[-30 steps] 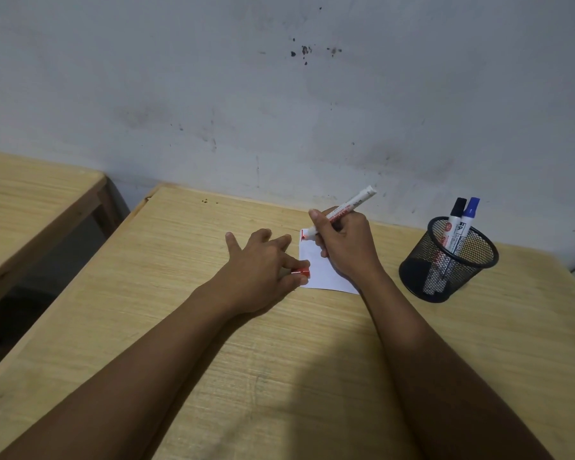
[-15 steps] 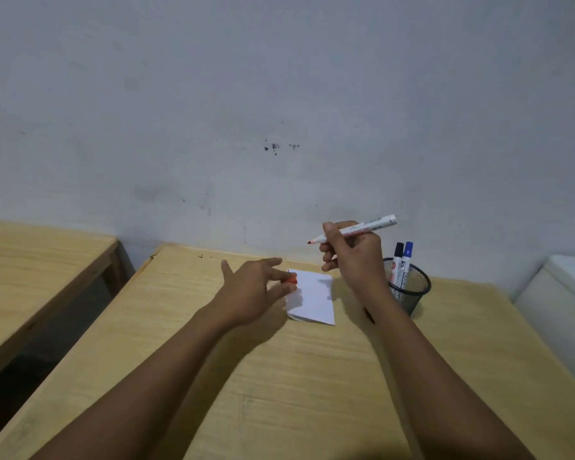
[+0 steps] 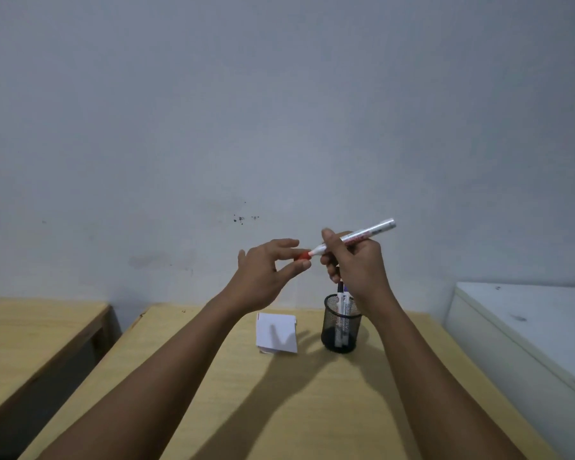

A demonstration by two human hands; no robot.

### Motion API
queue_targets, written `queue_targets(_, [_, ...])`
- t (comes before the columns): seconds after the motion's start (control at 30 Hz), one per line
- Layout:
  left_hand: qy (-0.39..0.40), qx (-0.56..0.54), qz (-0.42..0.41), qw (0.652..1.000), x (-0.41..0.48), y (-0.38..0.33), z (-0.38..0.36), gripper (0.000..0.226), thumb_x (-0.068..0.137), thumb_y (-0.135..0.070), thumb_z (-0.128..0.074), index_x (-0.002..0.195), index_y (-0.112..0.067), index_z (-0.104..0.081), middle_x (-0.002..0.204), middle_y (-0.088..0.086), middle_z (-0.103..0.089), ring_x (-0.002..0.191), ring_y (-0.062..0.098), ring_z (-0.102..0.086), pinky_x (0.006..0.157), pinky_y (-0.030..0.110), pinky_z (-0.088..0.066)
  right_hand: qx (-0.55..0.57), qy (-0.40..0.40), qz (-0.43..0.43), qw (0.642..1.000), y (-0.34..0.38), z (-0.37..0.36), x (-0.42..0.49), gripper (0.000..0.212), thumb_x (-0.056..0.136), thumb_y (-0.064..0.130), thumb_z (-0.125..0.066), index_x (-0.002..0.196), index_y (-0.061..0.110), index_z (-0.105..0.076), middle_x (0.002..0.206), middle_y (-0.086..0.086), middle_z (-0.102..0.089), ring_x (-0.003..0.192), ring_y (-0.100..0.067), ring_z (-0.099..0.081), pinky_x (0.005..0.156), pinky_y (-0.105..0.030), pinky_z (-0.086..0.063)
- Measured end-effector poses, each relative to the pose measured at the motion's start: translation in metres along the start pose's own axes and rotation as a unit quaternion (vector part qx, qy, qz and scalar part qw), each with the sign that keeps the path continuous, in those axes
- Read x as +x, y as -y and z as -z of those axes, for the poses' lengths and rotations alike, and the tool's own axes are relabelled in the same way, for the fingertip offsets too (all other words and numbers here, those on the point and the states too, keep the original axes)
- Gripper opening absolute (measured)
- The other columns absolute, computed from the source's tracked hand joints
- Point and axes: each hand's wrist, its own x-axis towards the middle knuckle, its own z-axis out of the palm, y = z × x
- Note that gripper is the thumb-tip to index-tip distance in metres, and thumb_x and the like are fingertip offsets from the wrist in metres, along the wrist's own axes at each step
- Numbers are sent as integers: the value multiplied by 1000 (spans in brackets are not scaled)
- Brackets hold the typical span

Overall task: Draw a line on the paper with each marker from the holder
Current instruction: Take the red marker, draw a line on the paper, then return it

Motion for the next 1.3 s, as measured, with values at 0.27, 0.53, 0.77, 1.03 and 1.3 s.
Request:
queue_targets(0.27, [-41, 216, -135, 966, 0, -54, -4, 18, 92, -39, -58, 100, -31, -72, 114, -14, -71, 123, 14, -52, 110, 72, -4, 1, 7, -4, 1000, 25, 15, -13, 32, 98, 28, -65, 78, 3, -69, 56, -2, -50, 48, -11, -39, 49, -26, -34])
queue_targets(0.53, [-61, 192, -101, 974, 8, -64, -12, 30, 91, -53, -51, 101, -33, -71, 107, -17, -71, 116, 5, -53, 114, 67, -3, -6, -165, -139, 976, 7, 22, -9, 82, 74, 64, -77, 135, 20, -47, 116, -4, -56, 103, -19, -57, 85, -39, -48])
queue_targets(0.77, [-59, 141, -30, 988, 32, -45, -34, 32, 88, -58, -53, 95, -34, -71, 105, -16, -72, 111, 9, -57, 114, 61, -11, -208, -67, 30, 975, -23, 48, -5, 20, 91, 36, -72, 111, 32, -70, 109, 16, -68, 96, -7, -63, 90, -36, -53])
queue_targets(1.03, [-26, -30, 43, 998, 81, -12, -91, 56, 73, -83, -42, 91, -37, -70, 94, -22, -69, 94, 4, -65, 96, 60, -43, -294, -52, 44, 953, -63, 72, 28, 14, 90, 15, -73, 101, 21, -67, 85, 12, -69, 75, -2, -65, 64, -13, -50])
queue_targets(1.3, [107, 138, 112, 978, 105, 49, -151, 39, 90, -53, -55, 124, -33, -58, 133, -10, -60, 126, 19, -51, 111, 66, -15, -347, -20, -9, 938, -117, 83, 51, 66, 95, 17, -65, 148, 42, -35, 80, 10, -63, 75, -9, -66, 79, -37, -59])
